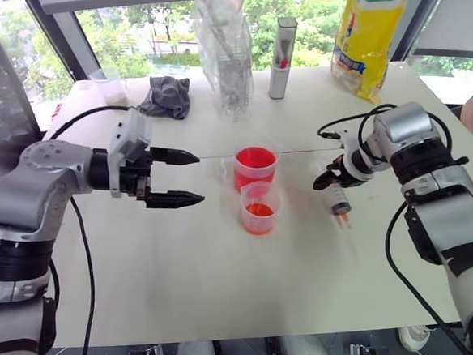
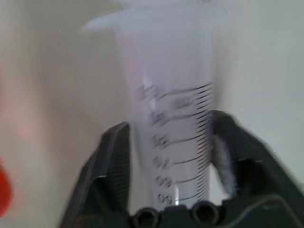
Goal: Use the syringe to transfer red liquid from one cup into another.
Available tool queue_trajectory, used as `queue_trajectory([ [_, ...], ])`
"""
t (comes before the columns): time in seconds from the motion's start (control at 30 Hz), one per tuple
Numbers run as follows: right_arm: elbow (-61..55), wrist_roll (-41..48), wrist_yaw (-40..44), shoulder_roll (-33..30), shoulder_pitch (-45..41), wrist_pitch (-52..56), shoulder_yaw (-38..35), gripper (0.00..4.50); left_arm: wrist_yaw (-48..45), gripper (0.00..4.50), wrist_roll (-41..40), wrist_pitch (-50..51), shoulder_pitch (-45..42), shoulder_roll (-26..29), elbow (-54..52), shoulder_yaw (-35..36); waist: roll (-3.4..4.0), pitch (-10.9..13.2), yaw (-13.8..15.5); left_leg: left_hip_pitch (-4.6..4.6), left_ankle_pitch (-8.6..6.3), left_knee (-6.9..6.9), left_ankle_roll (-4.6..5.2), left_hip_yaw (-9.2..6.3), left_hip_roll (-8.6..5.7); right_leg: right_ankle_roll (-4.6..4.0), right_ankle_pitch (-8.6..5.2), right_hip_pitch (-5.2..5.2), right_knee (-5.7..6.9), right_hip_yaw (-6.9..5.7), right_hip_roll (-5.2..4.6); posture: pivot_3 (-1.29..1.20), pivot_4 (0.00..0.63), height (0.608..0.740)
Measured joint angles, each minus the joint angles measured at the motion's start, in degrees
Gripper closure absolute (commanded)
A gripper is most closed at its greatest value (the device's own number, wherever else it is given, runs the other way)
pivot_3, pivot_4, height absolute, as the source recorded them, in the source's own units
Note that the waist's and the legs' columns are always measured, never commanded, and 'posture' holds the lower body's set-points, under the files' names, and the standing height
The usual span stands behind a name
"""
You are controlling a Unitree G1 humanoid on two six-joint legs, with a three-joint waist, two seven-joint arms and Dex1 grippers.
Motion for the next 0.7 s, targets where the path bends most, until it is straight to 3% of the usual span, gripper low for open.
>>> queue_trajectory([
  [0.03,-0.3,0.1,0.2,0.0,0.0,0.2,0.0,0.08,0.0,0.00,0.0,0.0,0.0,0.0,0.0,0.0,0.00,0.0,0.0,0.00,0.00,0.02,0.00,0.00,0.00,0.00,0.00,0.01,0.00,0.00,-0.01,0.00,0.150,0.740],
  [0.33,-11.0,3.5,1.4,-4.3,2.0,5.9,0.6,0.08,0.4,0.00,-0.3,0.9,0.3,0.1,-0.7,0.2,0.10,0.1,0.0,-0.08,0.00,-0.04,0.00,-0.01,-0.01,0.00,0.00,-0.10,0.01,0.00,-0.02,0.00,0.150,0.740],
  [0.57,-31.1,15.5,2.2,-16.7,5.5,6.1,0.3,0.08,1.4,0.00,-1.8,2.4,2.0,0.6,-1.8,1.1,0.10,0.1,0.0,-0.06,-0.01,-0.07,0.01,-0.01,0.01,0.00,0.00,-0.10,-0.03,0.00,0.00,0.00,0.150,0.740],
  [0.7,-45.6,22.0,4.5,-23.1,11.2,6.1,-4.8,0.08,2.4,0.00,-2.2,2.8,4.5,1.7,-2.9,2.3,0.10,0.1,-0.1,-0.04,-0.01,-0.09,0.02,-0.01,0.02,0.01,-0.01,-0.09,-0.04,0.02,0.00,0.00,0.150,0.740],
])
